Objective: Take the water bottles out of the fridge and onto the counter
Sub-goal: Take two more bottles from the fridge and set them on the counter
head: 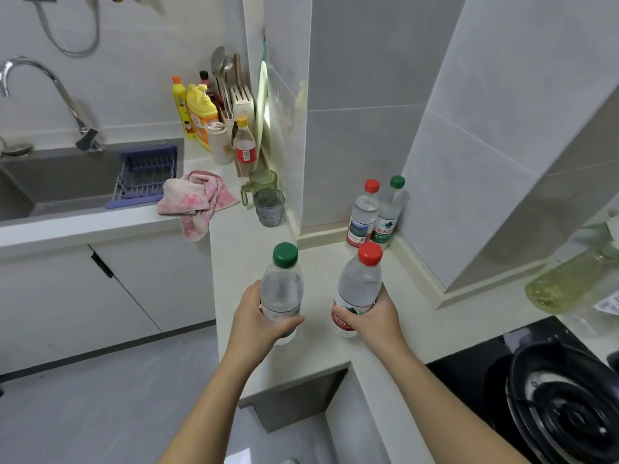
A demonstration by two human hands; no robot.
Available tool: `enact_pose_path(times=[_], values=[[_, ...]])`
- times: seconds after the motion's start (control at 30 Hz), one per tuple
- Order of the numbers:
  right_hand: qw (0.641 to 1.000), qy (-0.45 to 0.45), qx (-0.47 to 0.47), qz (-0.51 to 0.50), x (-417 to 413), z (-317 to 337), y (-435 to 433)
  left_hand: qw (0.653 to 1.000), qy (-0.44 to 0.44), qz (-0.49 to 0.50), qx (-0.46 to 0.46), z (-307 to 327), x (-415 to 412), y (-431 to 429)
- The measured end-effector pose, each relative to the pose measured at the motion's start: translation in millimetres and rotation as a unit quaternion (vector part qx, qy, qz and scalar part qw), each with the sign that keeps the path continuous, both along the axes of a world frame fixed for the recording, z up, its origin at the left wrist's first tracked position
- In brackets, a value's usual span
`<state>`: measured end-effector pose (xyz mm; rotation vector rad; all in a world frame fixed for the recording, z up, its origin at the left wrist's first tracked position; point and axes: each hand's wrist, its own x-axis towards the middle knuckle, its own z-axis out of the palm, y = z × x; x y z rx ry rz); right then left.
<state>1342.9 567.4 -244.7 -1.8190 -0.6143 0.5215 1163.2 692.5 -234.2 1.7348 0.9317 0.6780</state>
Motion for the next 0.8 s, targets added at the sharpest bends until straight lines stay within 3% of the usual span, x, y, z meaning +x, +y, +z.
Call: enact_pose_path(times=[0.17,0.37,0.8], values=[[0.999,-0.012,-0.047,-0.001,28,-26,28,0.999,0.019,-0.019,-0.043,-27,34,32],[0.999,0.006,-0.040,-0.018,48,-47,59,0.998,0.025,-0.040,-0.050,-51,65,61],[0.998,0.006,-0.056,-0.016,53,-57,67,0.998,0.026,-0.051,-0.041,-74,71,71]])
